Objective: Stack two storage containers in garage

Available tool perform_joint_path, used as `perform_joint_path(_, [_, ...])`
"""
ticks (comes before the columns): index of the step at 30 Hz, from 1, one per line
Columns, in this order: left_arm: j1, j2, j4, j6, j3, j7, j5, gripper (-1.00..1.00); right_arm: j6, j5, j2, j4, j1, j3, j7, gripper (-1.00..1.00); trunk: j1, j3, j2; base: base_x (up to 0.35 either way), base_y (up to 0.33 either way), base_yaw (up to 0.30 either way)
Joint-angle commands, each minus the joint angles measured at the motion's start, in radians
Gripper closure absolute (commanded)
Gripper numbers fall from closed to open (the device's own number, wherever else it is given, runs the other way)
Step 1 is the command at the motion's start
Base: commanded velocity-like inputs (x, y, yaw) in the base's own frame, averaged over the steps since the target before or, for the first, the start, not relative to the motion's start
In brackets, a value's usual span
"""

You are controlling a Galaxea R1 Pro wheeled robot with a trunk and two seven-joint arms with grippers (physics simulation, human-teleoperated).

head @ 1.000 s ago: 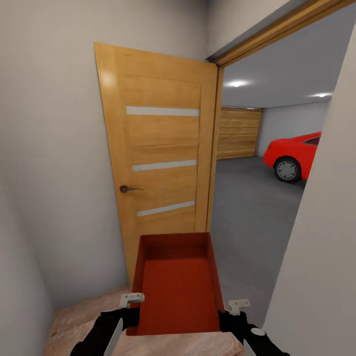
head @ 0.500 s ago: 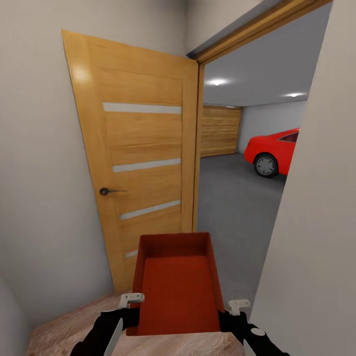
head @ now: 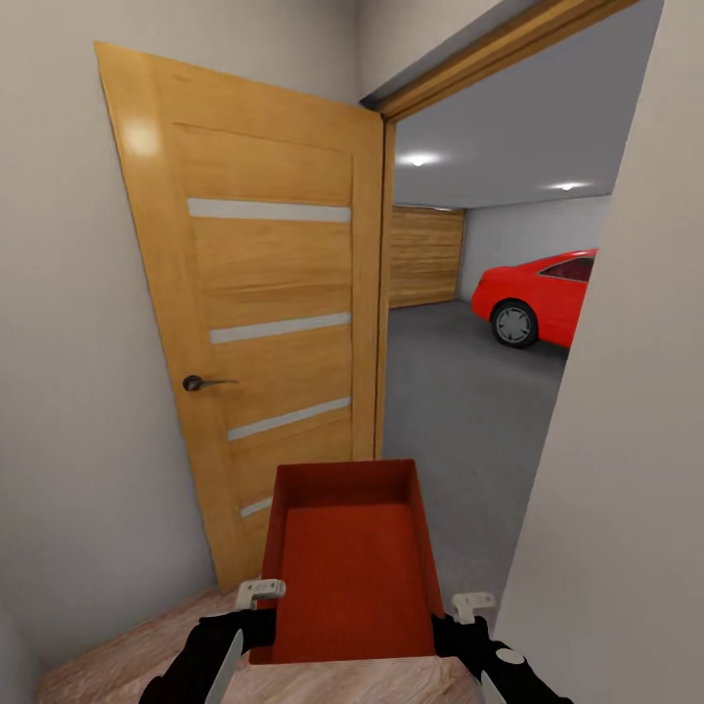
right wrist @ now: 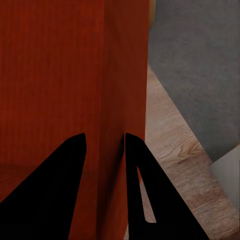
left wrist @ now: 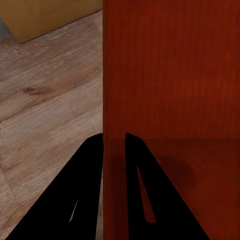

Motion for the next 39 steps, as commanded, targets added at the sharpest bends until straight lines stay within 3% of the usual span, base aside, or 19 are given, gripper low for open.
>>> perform_joint_path(1, [-0.001,0.010,-0.043,0.005,0.004,-0.004,0.000,1.00,-0.003,-0.007,-0.002,0.003,-0.001,0.009,0.057,1.00,0.001,-0.002,-0.002,0.237,0.175,-0.001])
perform_joint_path(24, [-0.002,0.009,-0.043,0.005,0.005,-0.004,0.000,1.00,-0.004,-0.007,-0.002,0.003,-0.001,0.009,0.057,1.00,0.001,-0.002,-0.002,0.225,0.192,0.000])
perform_joint_path(39, [-0.002,0.009,-0.043,0.005,0.005,-0.004,0.000,1.00,-0.005,-0.007,-0.002,0.003,-0.001,0.009,0.057,1.00,0.001,-0.002,-0.002,0.018,0.021,0.000])
